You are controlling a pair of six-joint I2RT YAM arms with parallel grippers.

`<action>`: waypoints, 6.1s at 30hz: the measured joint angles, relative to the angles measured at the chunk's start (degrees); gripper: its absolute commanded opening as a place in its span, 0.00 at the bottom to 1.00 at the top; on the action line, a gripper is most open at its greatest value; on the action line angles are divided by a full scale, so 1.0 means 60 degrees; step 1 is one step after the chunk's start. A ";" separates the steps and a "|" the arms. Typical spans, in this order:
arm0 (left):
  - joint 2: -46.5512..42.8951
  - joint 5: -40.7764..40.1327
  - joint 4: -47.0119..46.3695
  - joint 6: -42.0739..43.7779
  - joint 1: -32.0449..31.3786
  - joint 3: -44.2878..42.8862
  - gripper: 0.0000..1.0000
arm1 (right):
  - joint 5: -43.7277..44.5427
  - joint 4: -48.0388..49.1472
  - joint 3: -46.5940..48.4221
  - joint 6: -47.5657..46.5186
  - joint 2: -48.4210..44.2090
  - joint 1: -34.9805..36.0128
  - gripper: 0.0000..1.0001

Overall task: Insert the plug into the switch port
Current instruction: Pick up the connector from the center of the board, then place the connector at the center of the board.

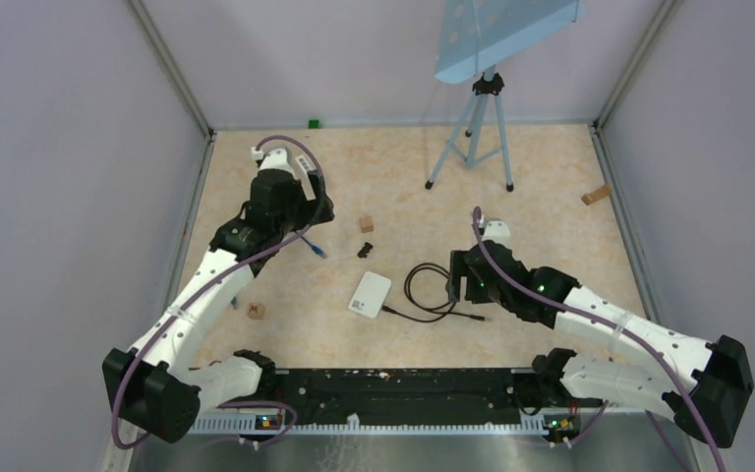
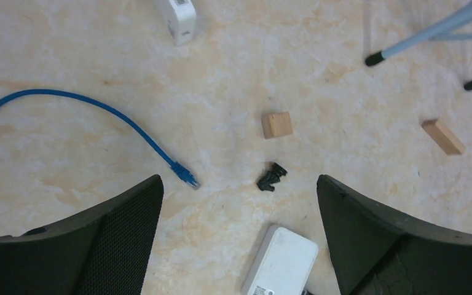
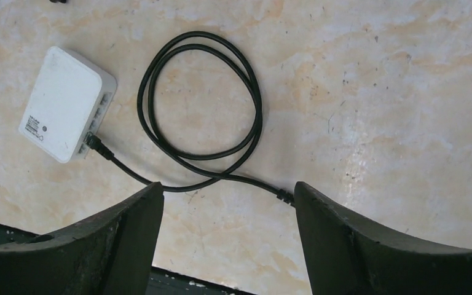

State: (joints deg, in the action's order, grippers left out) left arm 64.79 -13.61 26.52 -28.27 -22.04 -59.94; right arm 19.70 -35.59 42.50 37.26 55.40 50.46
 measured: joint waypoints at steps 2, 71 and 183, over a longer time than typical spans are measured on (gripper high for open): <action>-0.0004 0.0623 -0.0157 0.0211 0.0000 0.0233 0.99 | 0.0066 -0.0084 -0.0142 0.0648 0.0000 0.0000 0.76; 0.2728 -0.0860 -0.0918 -0.1038 0.0244 0.2288 0.00 | 0.1526 -0.1534 -0.1668 0.7788 -0.1432 0.0761 0.67; -0.3432 0.7814 -0.1548 0.2477 -0.0601 0.2688 0.75 | -0.3694 0.2444 -0.0262 -0.8032 0.0299 0.0710 0.56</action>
State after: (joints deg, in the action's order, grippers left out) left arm 44.21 33.28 17.23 -13.41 -25.65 -43.81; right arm -2.46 -20.93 40.93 -10.94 57.19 54.72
